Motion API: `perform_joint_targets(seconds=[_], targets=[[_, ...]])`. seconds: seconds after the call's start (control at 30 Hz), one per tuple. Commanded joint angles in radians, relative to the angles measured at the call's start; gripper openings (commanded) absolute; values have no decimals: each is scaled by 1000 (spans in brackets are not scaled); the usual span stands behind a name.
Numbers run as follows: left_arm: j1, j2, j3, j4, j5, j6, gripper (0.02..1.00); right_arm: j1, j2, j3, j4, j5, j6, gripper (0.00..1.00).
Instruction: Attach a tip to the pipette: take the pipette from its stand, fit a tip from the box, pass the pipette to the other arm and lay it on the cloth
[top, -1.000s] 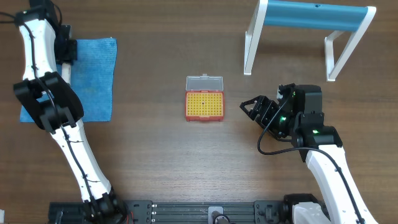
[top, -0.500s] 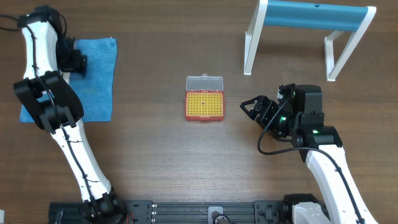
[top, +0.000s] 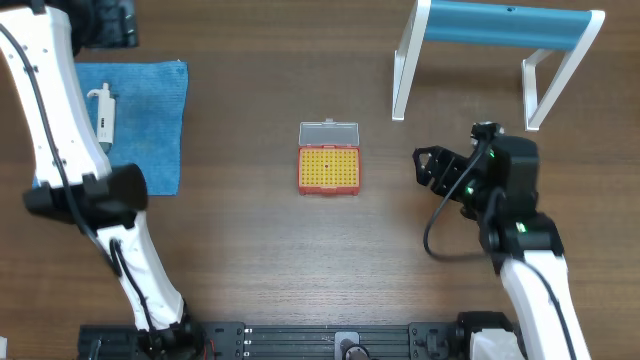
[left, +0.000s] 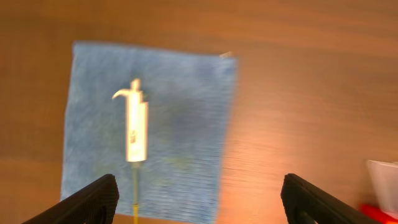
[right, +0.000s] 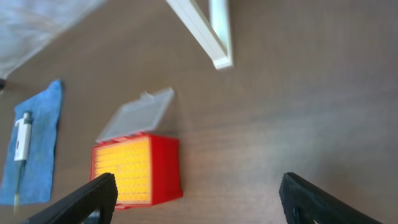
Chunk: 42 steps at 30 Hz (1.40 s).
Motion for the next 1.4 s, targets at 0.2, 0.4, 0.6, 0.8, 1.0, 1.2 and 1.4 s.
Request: perform_joint_targets(seconds=[0.2,0.4,0.6,0.8,1.0,1.2,1.4], targets=[[-84,-768,-817,-7,35,-185,849,-2,-610,-92,-195,64,-393,873],[-84,-1287,-1401,109,101,-404,851,-2,-837,-153,-274,65,-381,873],[-84,-1695,-1637,216,102,-443,851,-2,-867,-154,-534,256,-381,879],[-84,-1749,-1637,215,102,-443,851,-2,-867,-155,-630,256,-381,882],[-84,-1749,-1638,214,102,-443,853,-2,-867,-155,-630,256,-381,882],[-84,-1903,-1793,639,3,-348,851,-2,-867,-155,-630,256,-381,882],[-97,-2193,-2469,1636,4,-223,851,-2,-867,-155,-630,256,-381,882]])
